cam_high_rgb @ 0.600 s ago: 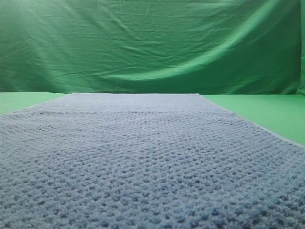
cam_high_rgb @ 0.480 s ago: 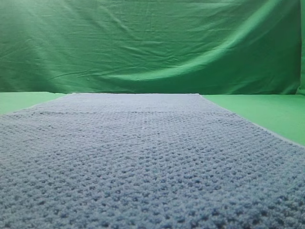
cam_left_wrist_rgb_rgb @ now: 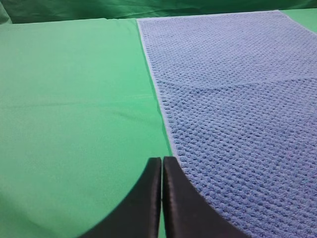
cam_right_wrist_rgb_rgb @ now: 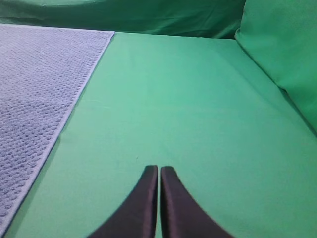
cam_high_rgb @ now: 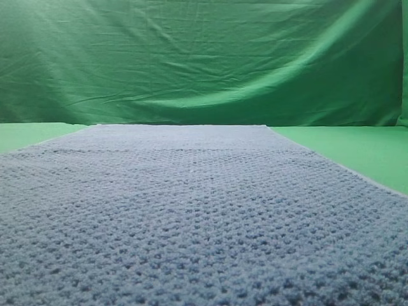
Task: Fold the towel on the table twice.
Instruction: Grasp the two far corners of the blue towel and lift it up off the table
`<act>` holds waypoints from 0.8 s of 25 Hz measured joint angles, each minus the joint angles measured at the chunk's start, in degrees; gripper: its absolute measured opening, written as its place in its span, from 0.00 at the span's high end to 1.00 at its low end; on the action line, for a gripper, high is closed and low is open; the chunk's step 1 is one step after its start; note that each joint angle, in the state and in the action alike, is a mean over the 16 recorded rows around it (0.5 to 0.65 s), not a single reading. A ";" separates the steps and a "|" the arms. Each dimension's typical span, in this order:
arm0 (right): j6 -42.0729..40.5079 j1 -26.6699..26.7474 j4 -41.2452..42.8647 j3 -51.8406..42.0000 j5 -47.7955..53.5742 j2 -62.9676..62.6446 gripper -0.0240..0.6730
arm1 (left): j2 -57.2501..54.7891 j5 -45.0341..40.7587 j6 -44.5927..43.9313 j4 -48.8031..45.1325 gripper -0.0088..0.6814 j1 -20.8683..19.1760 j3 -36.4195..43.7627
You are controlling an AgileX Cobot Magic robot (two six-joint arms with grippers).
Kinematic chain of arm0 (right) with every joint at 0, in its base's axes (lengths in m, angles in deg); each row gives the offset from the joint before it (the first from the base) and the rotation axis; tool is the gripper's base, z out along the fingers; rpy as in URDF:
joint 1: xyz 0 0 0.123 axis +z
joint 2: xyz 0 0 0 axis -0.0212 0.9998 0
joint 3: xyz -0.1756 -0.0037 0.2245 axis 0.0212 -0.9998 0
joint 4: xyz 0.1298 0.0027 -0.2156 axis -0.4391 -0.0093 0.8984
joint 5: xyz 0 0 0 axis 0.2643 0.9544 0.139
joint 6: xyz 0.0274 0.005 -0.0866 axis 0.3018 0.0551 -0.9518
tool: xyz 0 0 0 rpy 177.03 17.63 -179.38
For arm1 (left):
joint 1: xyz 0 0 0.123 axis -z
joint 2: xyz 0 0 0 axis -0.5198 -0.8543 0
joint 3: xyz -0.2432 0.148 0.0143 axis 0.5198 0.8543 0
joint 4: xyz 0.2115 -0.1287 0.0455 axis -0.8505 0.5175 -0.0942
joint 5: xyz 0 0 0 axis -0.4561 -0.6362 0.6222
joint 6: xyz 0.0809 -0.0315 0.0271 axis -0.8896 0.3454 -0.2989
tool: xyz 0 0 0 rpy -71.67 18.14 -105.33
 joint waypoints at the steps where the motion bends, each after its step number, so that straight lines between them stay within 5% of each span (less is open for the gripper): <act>1: 0.00 0.00 0.00 0.00 0.00 0.00 0.97 | 0.00 0.00 0.00 0.00 0.99 0.00 0.00; 11: 0.01 0.00 0.00 0.00 -0.20 0.00 0.97 | 0.00 0.90 0.00 1.14 0.99 0.00 0.02; 20: 0.53 0.00 -0.05 0.00 -3.70 0.00 0.97 | 0.00 10.26 0.00 6.72 0.99 0.00 0.07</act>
